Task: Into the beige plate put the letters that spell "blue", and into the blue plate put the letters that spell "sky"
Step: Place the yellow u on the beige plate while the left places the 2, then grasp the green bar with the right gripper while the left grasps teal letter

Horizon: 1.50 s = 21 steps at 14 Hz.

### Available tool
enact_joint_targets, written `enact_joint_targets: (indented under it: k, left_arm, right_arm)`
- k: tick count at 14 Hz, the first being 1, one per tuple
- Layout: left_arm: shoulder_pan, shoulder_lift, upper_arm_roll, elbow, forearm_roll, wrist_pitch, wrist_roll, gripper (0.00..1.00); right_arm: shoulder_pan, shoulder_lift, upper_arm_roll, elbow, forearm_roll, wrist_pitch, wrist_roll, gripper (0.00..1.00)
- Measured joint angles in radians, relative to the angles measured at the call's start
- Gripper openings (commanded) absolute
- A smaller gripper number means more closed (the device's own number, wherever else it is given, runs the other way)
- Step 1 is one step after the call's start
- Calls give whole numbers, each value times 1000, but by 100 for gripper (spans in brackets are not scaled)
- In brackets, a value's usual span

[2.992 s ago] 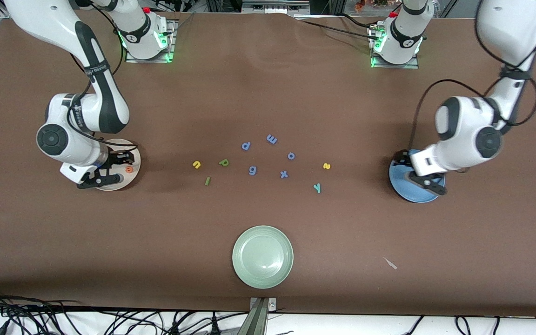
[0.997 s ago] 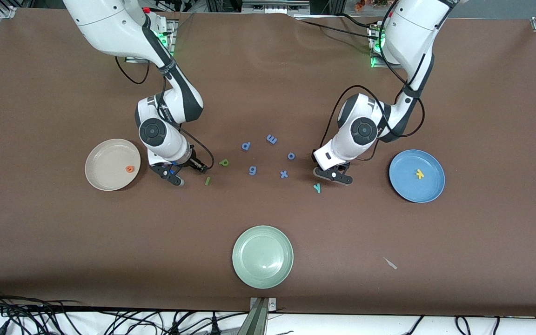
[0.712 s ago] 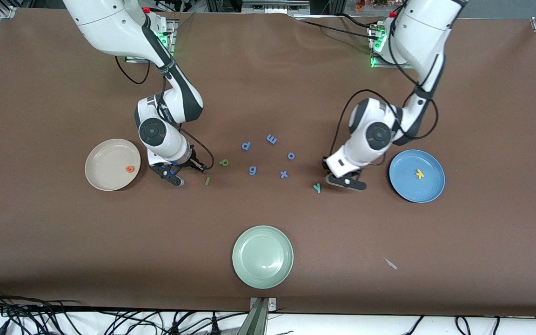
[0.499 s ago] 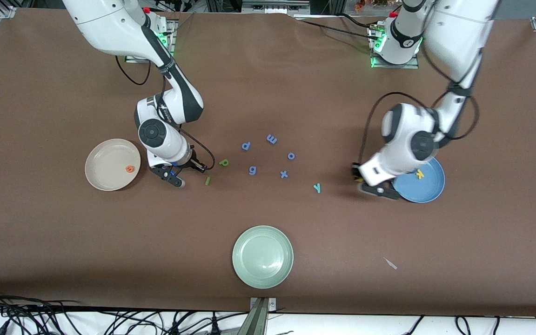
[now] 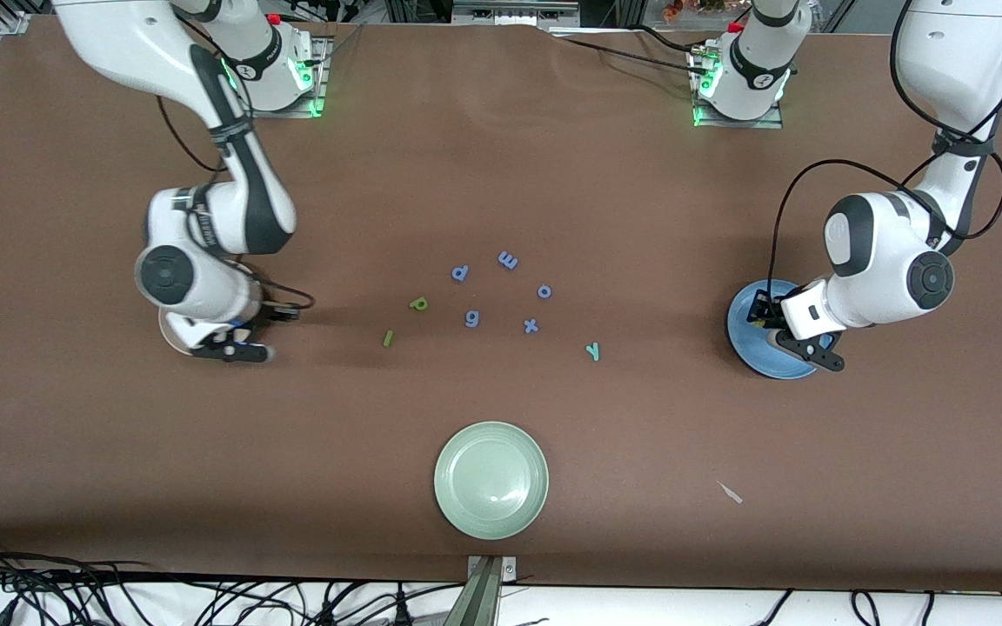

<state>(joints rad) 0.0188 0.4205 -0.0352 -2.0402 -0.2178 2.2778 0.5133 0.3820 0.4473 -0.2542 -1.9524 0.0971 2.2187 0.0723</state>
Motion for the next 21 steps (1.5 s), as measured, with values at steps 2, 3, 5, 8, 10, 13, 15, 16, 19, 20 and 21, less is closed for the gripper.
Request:
enact_joint_targets:
  k: [2, 3, 5, 8, 10, 13, 15, 16, 19, 20, 21]
  left_arm:
    - [-1, 4, -4, -2, 0, 0, 0, 77]
    - [-1, 5, -5, -2, 0, 1, 0, 80]
    - [-2, 6, -5, -2, 0, 5, 0, 80]
    - [-20, 6, -14, 6, -4, 27, 0, 79]
    - [-101, 13, -23, 19, -40, 92, -24, 79]
    - [-269, 68, -40, 65, -58, 202, -145, 79]
    - [-337, 117, -47, 129, -58, 219, -215, 78]
    - [-355, 139, -47, 161, -58, 219, -243, 78]
    - [-370, 192, -46, 248, -58, 219, -315, 78]
    - [-376, 209, -46, 269, -58, 219, -336, 78]
    - [-384, 225, -46, 285, -58, 223, -351, 78]
  right_arm:
    - [-3, -11, -58, -32, 0, 0, -119, 3]
    - [-4, -10, -80, -43, 0, 1, -161, 39]
    - [-18, 0, -100, -56, 0, 1, -201, 100]
    - [-21, 16, -91, -57, 2, 0, -205, 100]
    - [-5, 15, -62, -38, 5, -6, -161, 100]
    - [25, 16, 16, 5, 9, -8, -7, 100]
    - [39, 35, 89, 52, 13, -8, 157, 100]
    - [42, 59, 129, 90, 13, -8, 246, 100]
    - [59, 152, 209, 200, 13, -4, 435, 100]
    - [63, 180, 217, 229, 21, 0, 461, 100]
    - [63, 205, 223, 251, 47, 9, 473, 100]
